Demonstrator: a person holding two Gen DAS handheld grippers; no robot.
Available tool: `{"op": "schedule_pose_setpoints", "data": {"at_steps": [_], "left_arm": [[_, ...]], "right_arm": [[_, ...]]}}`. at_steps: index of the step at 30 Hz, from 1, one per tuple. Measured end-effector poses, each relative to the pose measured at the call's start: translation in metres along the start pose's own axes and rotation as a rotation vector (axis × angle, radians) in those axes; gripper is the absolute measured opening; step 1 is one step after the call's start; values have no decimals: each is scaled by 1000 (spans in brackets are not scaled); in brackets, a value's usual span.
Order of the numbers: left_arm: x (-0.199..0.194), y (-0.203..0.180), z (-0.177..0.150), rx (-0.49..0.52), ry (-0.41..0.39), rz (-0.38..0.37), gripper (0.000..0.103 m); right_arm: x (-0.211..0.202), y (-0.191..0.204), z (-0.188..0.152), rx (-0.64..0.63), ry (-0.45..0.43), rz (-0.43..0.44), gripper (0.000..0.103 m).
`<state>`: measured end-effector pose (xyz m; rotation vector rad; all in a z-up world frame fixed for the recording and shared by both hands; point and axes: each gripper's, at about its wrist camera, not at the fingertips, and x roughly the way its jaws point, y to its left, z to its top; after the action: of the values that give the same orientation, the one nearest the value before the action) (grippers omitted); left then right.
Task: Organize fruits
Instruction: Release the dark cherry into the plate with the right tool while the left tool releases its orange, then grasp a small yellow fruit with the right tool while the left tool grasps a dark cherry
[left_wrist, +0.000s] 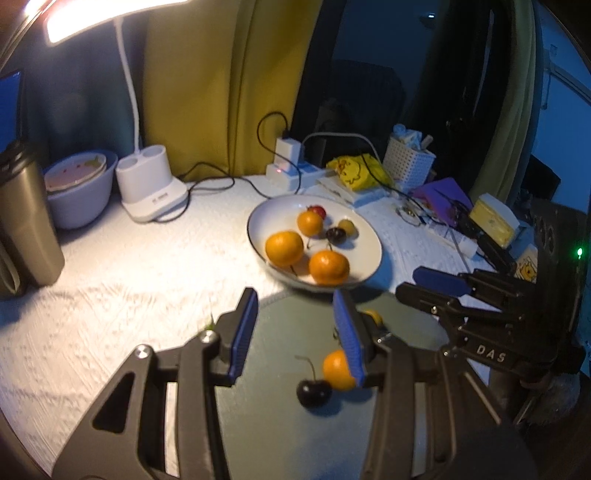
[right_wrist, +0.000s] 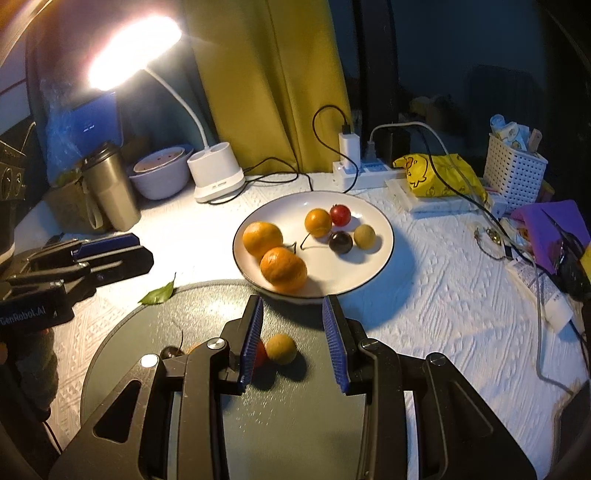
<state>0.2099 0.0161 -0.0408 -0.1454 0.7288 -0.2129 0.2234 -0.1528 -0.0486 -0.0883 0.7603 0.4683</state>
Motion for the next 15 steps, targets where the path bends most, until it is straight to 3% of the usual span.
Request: {"op": "schedule_pose_setpoints", "data": {"at_steps": [15], "left_arm": [[14,2,-49,-51,101,-3,44]], "right_arm": [[9,-1,-32,15,62,3,36]]}}
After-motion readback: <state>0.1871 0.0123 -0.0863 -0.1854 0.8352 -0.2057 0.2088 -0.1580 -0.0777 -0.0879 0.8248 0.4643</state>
